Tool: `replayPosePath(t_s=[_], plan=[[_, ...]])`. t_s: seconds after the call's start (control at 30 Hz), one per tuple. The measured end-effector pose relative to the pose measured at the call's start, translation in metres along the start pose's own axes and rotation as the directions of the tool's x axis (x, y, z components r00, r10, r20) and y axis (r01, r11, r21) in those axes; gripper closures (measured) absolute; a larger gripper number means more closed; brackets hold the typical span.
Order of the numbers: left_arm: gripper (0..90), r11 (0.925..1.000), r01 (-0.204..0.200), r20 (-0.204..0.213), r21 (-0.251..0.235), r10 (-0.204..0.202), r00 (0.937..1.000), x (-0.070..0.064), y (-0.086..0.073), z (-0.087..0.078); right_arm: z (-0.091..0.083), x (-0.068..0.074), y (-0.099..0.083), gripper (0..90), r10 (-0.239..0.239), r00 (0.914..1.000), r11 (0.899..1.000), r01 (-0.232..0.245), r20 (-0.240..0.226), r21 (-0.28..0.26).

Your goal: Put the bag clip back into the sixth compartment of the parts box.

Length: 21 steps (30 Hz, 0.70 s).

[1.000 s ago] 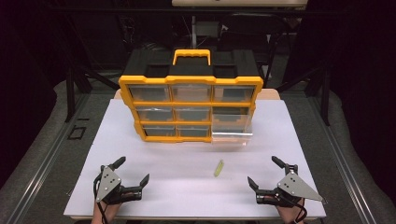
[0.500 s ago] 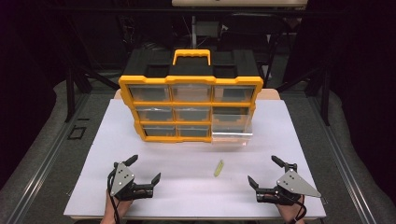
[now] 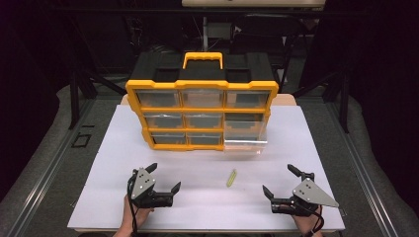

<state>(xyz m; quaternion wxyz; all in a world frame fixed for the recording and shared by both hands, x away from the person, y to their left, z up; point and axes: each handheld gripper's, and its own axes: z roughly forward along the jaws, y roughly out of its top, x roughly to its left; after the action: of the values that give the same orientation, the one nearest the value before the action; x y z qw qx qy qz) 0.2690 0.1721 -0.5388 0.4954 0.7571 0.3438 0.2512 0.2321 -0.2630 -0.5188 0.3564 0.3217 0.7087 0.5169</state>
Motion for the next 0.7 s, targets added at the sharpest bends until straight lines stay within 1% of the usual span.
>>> replayPosePath(t_s=[0.03, 0.13, 0.17, 0.23, 0.4, 0.43, 0.47, 0.5, 0.6, 0.63, 0.7], plan=[[0.0, 1.0, -0.002, 0.01, 0.009, 0.002, 0.9999, -0.002, 0.001, 0.004, 0.0, 0.0, 0.0, 0.0, 0.002, 1.0, 1.0, -0.002, 0.001, 0.001], [0.0, 0.9997, -0.004, 0.019, 0.023, 0.004, 0.9998, -0.005, 0.003, 0.008, 0.0, -0.001, 0.0, 0.0, 0.005, 1.0, 1.0, -0.005, 0.001, 0.002], [0.0, 0.9989, -0.004, 0.03, 0.046, 0.003, 0.9996, -0.007, 0.005, 0.012, 0.001, -0.001, -0.001, 0.0, 0.008, 1.0, 1.0, -0.008, 0.0, 0.004], [0.0, 0.9979, -0.008, 0.036, 0.064, 0.006, 0.9993, -0.011, 0.007, 0.016, 0.002, -0.001, -0.001, 0.0, 0.009, 1.0, 1.0, -0.009, 0.0, 0.01], [0.0, 0.9964, -0.016, 0.053, 0.083, 0.011, 0.9985, -0.017, 0.011, 0.024, 0.003, -0.002, -0.002, 0.0, 0.012, 0.9999, 1.0, -0.012, 0.0, 0.016], [0.0, 0.9953, -0.025, 0.06, 0.093, 0.019, 0.998, -0.021, 0.013, 0.029, 0.003, -0.002, -0.002, 0.0, 0.015, 0.9999, 1.0, -0.015, 0.001, 0.019], [0.0, 0.9953, -0.025, 0.06, 0.093, 0.019, 0.998, -0.021, 0.013, 0.029, 0.003, -0.002, -0.002, 0.0, 0.015, 0.9999, 1.0, -0.015, 0.001, 0.019], [0.0, 0.9944, -0.03, 0.071, 0.101, 0.023, 0.9972, -0.025, 0.014, 0.033, 0.003, -0.002, -0.002, 0.0, 0.014, 0.9999, 1.0, -0.014, 0.002, 0.02], [0.0, 0.9935, -0.04, 0.094, 0.107, 0.03, 0.9951, -0.03, 0.017, 0.038, 0.003, -0.003, -0.002, 0.0, 0.014, 0.9999, 1.0, -0.014, 0.004, 0.023], [0.0, 0.9935, -0.04, 0.094, 0.107, 0.03, 0.9951, -0.03, 0.017, 0.038, 0.003, -0.003, -0.002, 0.0, 0.014, 0.9999, 1.0, -0.014, 0.004, 0.025], [0.0, 0.9922, -0.051, 0.107, 0.114, 0.039, 0.9935, -0.035, 0.019, 0.042, 0.003, -0.003, -0.003, 0.0, 0.019, 0.9998, 0.999, -0.019, 0.004, 0.026]])
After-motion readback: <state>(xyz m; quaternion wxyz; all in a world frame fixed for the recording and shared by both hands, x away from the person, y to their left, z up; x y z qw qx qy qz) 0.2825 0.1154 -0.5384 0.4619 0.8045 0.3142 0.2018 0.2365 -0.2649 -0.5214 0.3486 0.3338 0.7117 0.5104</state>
